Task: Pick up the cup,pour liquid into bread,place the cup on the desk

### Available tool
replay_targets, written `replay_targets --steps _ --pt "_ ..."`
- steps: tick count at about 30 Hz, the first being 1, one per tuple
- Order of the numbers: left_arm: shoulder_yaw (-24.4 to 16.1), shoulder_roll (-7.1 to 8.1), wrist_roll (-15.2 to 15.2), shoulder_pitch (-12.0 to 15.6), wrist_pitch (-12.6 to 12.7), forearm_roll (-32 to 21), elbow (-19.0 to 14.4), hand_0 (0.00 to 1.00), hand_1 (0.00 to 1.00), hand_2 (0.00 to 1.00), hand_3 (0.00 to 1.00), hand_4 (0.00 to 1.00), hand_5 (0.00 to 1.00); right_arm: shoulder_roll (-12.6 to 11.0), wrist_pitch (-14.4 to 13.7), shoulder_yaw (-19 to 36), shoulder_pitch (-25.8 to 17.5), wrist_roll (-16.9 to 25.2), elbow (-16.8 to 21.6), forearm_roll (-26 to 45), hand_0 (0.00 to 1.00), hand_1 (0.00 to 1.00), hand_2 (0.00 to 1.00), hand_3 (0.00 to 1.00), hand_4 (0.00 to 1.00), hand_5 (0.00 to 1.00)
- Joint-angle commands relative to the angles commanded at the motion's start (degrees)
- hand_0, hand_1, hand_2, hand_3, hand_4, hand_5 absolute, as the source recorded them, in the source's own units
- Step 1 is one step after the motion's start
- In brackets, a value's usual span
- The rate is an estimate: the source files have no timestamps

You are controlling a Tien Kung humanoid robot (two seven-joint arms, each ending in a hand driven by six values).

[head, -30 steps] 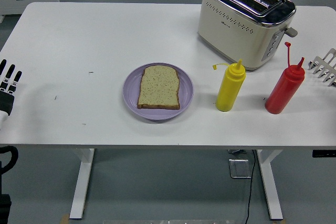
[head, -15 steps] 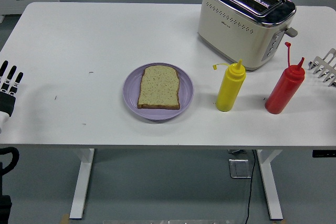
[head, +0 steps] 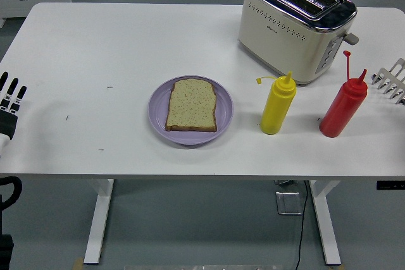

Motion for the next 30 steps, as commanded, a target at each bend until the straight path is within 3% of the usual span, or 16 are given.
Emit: replay_targets --steps 30 --pt "-0.12 0.00 -0.07 -0.02 0.02 -0.04 -0.21 0.777 0.727 0.724 0.659 0.521 0.929 0.55 -0.45 -0.26 0.52 -0.46 -1.69 0.58 0.795 0.738 0.766 0.802 0.649 0.652"
